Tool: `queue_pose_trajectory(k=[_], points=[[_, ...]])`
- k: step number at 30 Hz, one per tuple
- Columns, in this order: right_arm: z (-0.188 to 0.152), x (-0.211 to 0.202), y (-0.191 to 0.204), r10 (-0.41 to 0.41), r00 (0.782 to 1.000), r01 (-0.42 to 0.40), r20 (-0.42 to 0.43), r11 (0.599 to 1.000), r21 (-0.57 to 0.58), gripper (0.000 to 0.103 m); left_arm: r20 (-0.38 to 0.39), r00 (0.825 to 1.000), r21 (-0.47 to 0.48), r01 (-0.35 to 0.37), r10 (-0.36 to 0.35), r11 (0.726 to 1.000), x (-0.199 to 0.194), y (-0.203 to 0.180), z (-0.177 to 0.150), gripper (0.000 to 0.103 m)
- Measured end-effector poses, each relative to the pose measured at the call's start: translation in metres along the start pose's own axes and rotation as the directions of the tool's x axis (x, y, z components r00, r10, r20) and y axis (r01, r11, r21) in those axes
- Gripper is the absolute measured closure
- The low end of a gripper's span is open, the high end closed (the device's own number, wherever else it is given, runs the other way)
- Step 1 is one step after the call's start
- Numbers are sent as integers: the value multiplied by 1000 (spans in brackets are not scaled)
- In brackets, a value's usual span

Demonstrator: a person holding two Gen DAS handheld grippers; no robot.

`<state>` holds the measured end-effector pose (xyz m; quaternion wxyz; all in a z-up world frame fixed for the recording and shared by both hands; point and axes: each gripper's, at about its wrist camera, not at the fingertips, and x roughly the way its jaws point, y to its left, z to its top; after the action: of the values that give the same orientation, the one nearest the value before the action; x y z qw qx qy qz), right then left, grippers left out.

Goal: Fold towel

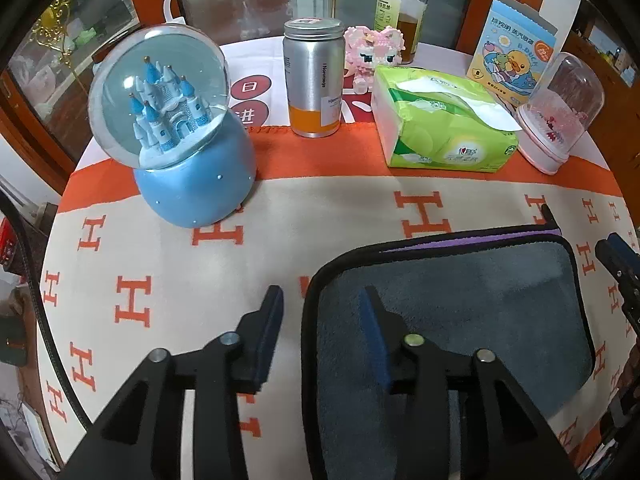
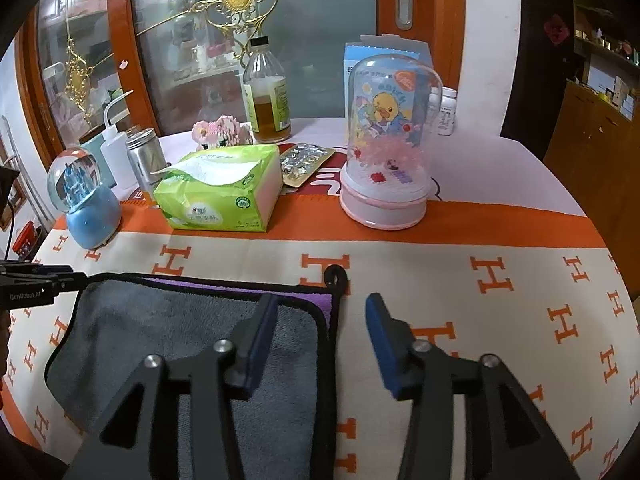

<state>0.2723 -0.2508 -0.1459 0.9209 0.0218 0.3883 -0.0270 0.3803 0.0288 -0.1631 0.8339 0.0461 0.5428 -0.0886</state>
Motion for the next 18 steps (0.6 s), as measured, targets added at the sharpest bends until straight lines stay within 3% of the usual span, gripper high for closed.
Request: queue_pose_trajectory(k=[5,18], points=[[1,-12,-2,-12,1000,11,12,1000,23,38,7,1000,-19,-6,6,1000,-10,-2,-5,32],[-23,-61,-1,-13,1000,14,-4,997,69,13,83,996,-45,-13,17,999,-58,-10,-37,20]])
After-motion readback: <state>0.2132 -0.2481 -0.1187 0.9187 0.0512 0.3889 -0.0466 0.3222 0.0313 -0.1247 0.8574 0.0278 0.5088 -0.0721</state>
